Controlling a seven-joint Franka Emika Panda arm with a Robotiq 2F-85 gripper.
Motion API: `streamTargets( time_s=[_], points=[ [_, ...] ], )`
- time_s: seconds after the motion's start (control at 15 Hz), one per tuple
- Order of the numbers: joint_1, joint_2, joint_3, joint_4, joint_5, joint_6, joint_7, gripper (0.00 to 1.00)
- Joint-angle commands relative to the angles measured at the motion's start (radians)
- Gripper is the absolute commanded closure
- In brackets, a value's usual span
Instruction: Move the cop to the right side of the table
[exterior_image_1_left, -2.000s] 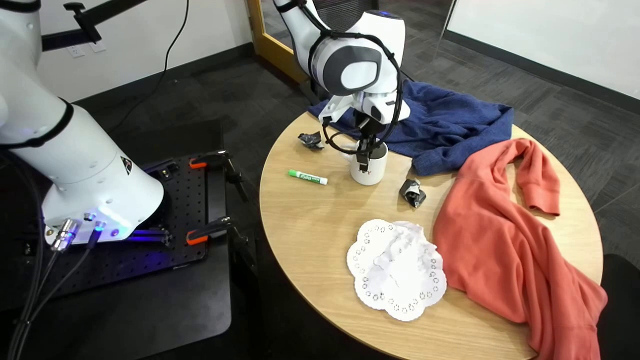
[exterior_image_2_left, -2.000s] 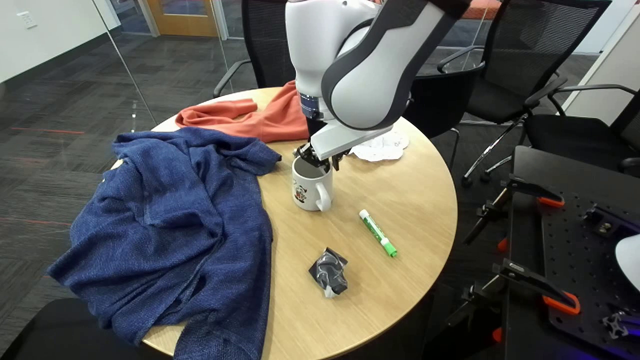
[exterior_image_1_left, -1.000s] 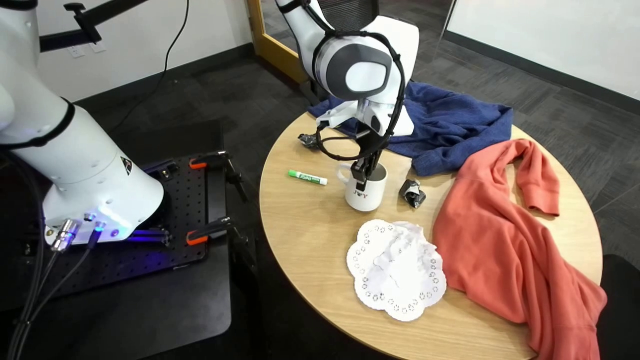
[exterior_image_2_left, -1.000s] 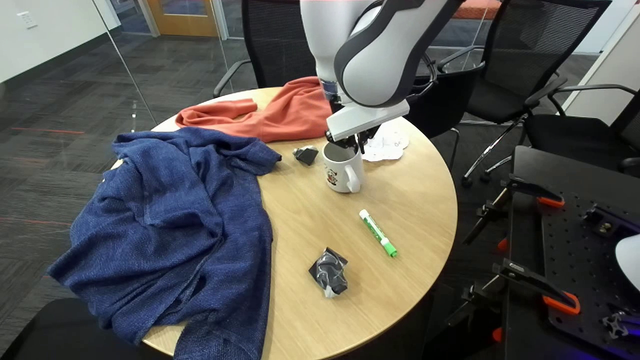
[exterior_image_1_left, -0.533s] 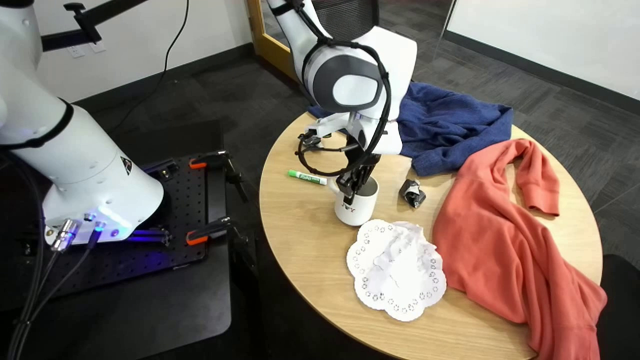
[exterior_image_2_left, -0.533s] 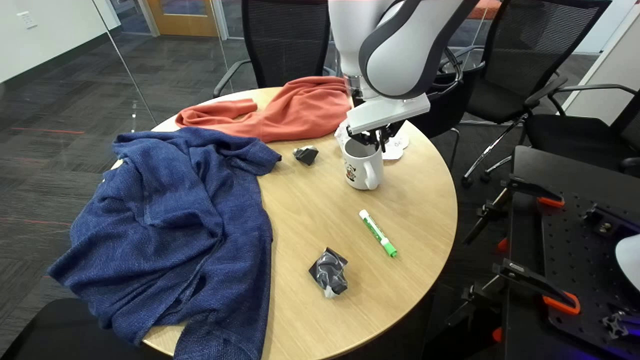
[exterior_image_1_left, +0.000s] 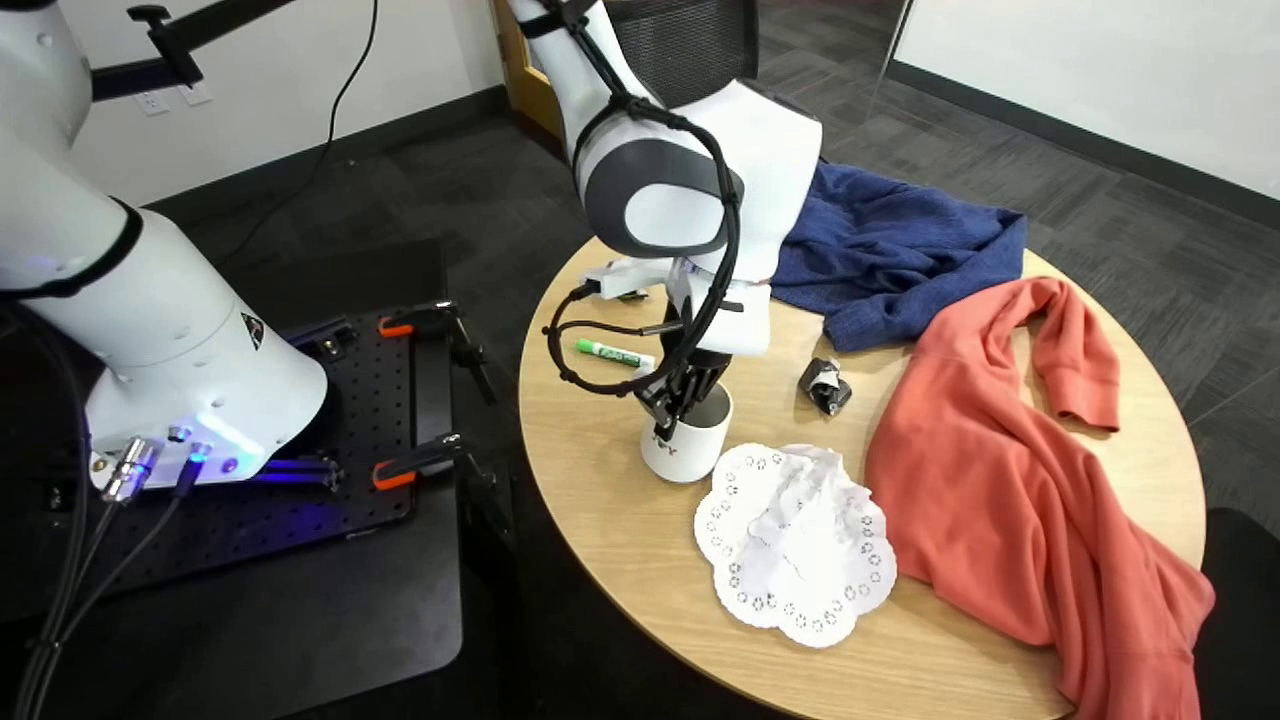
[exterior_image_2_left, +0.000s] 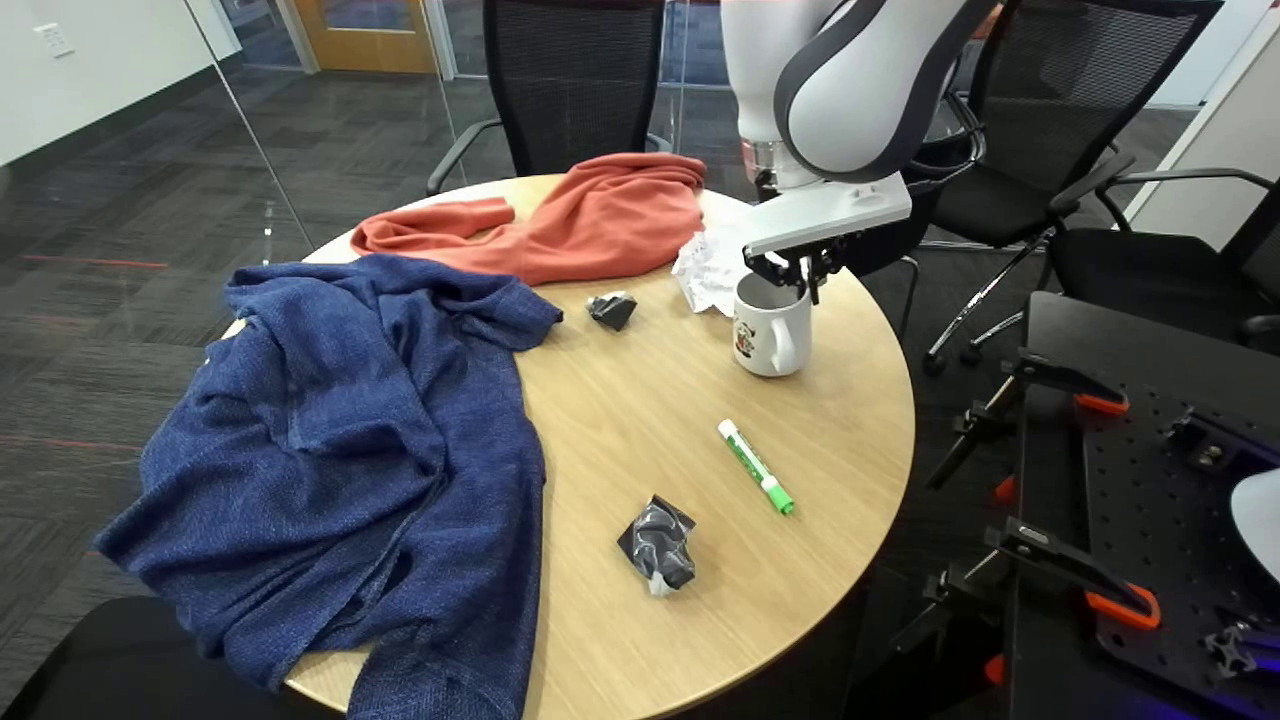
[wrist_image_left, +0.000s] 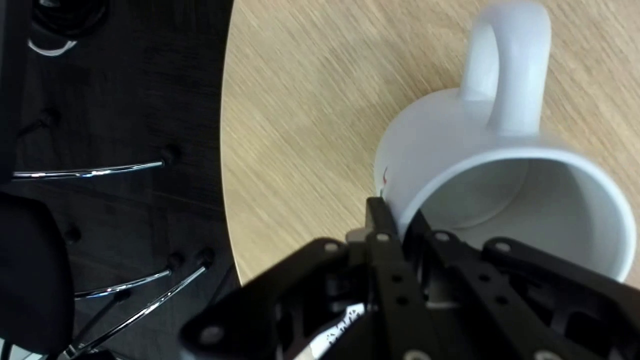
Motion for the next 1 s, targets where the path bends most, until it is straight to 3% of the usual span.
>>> streamTargets(
  time_s=[0.0, 0.07, 0.2, 0.67, 0.8, 0.93],
  points=[
    [-0.025, 0.006, 0.004, -0.053, 0.012, 0.030, 0.022, 0.98],
    [-0.027, 0.008, 0.004, -0.055, 0.011, 0.032, 0.022, 0.98],
    [-0.030, 0.006, 0.004, -0.061, 0.010, 0.033, 0.019, 0.64],
    [-0.002, -0.069, -0.033, -0.159, -0.022, 0.066, 0.033, 0.12],
    [0.023, -0.126, -0.067, -0.205, -0.053, 0.116, 0.056, 0.00],
    [0.045, -0.187, -0.103, -0.250, -0.094, 0.165, 0.085, 0.00]
  ],
)
